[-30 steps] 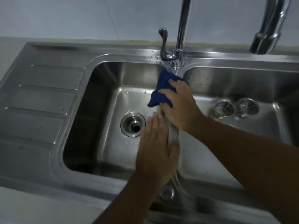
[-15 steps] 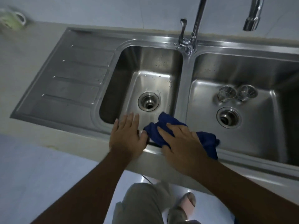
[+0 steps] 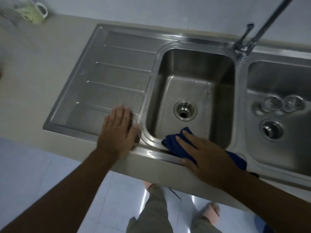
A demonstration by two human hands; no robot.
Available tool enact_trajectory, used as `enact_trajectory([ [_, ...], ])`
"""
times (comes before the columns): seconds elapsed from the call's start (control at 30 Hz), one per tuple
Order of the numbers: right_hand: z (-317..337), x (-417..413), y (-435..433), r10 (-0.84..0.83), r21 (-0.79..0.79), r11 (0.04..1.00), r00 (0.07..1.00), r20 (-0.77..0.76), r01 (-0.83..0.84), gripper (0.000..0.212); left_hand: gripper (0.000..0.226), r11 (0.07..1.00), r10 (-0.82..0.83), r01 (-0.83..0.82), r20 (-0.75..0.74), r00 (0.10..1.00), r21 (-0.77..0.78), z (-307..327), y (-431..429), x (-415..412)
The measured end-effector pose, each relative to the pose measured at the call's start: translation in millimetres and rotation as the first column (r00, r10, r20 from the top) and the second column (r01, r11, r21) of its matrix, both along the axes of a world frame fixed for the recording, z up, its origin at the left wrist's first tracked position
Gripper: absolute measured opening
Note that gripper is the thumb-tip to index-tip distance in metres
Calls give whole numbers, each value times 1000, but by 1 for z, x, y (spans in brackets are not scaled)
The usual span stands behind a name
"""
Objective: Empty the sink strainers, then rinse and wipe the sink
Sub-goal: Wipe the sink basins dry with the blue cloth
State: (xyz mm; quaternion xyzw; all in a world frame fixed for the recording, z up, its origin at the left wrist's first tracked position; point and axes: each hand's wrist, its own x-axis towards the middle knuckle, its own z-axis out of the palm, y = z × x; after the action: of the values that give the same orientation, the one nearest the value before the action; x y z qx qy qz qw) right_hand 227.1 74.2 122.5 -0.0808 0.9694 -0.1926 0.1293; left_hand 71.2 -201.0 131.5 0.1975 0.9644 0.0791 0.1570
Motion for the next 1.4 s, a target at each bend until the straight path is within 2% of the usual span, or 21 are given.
enact_trajectory([
  [0.1, -7, -37, -56, 54, 7, 999, 995, -85, -54, 59, 80, 999, -37, 38, 11, 999, -24, -7, -27, -29],
  [0.17, -11, -59, -82, 87, 9, 996, 992, -95, -86, 59, 79, 998, -66, 66, 13, 998, 13, -12, -33, -33],
  [0.3, -24, -88, -100, 202, 154, 967, 979, 9, -201, 65, 74, 994, -105, 105, 0, 995, 41, -17, -38, -35],
  [0.4, -30, -111, -106, 157, 252, 954, 987, 39, -162, 63, 71, 991, -129, 129, -15, 992, 28, -20, -42, -38],
  [0.53, -33, -167, -93, 69, 302, 952, 996, -51, -50, 63, 72, 991, -125, 124, 19, 992, 54, -19, -41, -38],
  [0.73, -25, -253, -70, -83, 92, 990, 966, -246, 109, 61, 68, 974, -159, 159, -13, 987, 162, -14, -11, -67],
  [0.87, -31, -326, -29, -37, 224, 971, 983, -181, 78, 59, 69, 955, -187, 195, -57, 981, 225, -20, 44, -117],
  [1.0, -26, -375, 23, -58, 293, 949, 980, -191, 114, 65, 66, 949, -175, 186, -63, 983, 256, -28, 105, -178],
  [1.07, -27, -381, 47, -88, 297, 942, 969, -229, 156, 67, 68, 954, -210, 222, -78, 975, 201, -33, 125, -199],
  [1.17, -34, -361, 79, -22, 312, 942, 948, -319, 127, 67, 74, 962, -244, 258, -143, 959, 85, -39, 134, -207],
  [1.23, -42, -338, 103, -4, 337, 932, 930, -368, 137, 65, 77, 963, -245, 258, -148, 958, 82, -40, 134, -207],
  [1.4, -76, -282, 157, -2, 291, 929, 789, -614, 229, 55, 81, 963, -239, 255, -162, 957, 87, -40, 136, -208],
])
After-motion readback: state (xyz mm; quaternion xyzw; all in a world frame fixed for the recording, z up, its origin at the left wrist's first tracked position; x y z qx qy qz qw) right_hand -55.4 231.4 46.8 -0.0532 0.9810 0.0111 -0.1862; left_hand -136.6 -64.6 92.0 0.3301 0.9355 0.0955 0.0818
